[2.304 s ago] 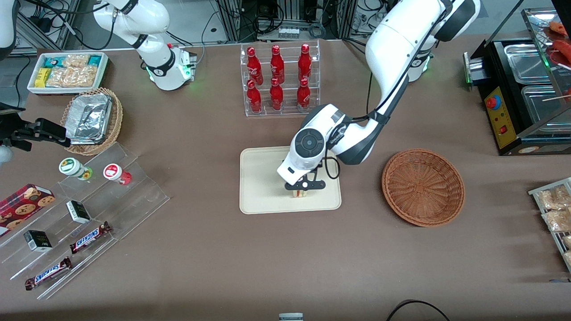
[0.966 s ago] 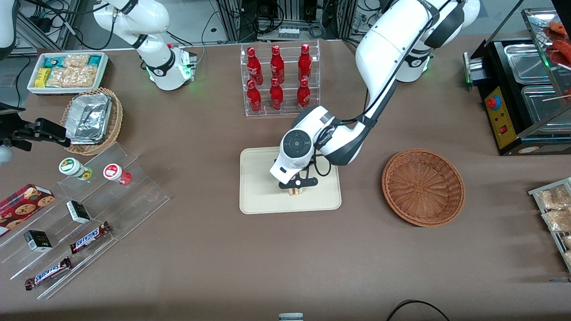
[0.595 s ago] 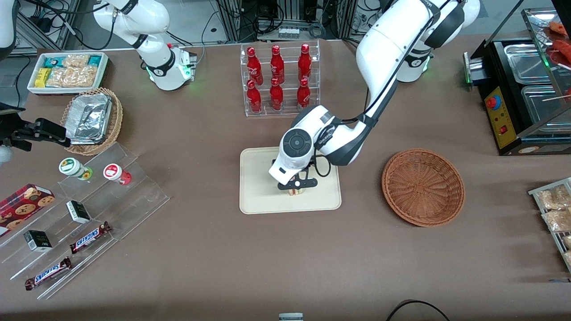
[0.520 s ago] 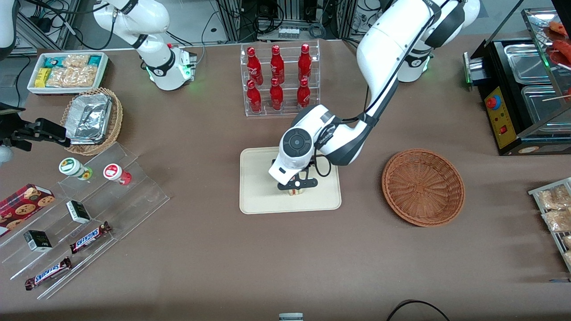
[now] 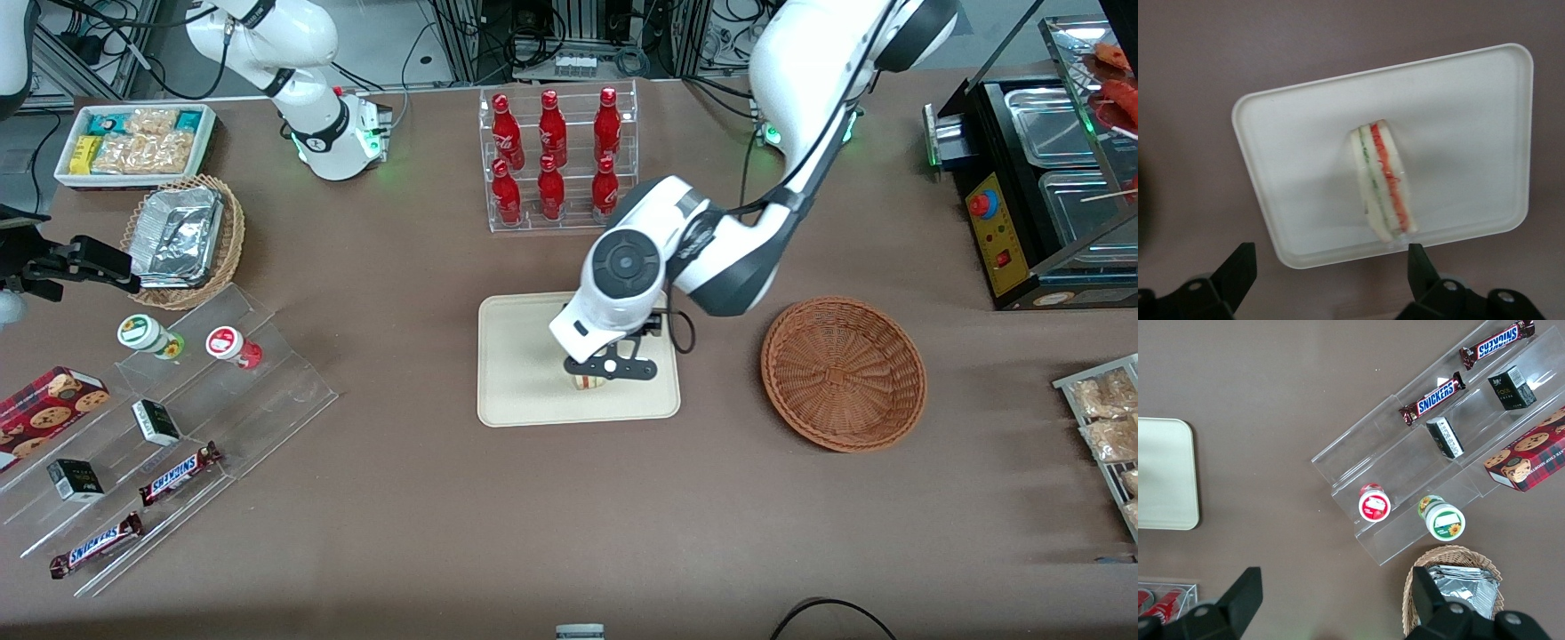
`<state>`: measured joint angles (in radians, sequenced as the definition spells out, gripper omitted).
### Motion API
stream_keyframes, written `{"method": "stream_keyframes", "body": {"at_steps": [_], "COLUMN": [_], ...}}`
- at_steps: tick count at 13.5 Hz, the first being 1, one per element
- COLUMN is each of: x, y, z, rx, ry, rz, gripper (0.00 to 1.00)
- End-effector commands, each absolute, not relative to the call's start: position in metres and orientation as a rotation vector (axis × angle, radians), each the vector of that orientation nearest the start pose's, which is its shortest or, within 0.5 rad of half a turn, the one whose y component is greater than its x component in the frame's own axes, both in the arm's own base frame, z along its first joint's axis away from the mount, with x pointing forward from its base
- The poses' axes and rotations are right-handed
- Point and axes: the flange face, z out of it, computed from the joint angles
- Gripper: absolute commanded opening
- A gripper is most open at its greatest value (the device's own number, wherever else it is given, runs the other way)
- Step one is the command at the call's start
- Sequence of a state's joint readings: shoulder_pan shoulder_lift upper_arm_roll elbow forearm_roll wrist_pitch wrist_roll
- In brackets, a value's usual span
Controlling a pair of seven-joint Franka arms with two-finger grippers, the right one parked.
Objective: Place sandwich from basket to tray
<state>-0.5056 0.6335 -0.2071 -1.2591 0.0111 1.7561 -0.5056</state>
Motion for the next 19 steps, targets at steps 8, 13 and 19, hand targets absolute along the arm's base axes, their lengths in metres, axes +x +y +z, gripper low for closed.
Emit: {"method": "stream_keyframes", "body": {"at_steps": [8, 13, 19], "x": [0.608, 0.591, 0.572], "y": [-0.219, -0.141, -0.105], "z": [0.452, 0.483, 0.519], "rx": [-3.075, -3.085, -3.096], "ry": [0.424, 0.248, 0.153], "rz": [0.272, 0.24, 0.222], "gripper": [1.0, 1.0, 1.0]}}
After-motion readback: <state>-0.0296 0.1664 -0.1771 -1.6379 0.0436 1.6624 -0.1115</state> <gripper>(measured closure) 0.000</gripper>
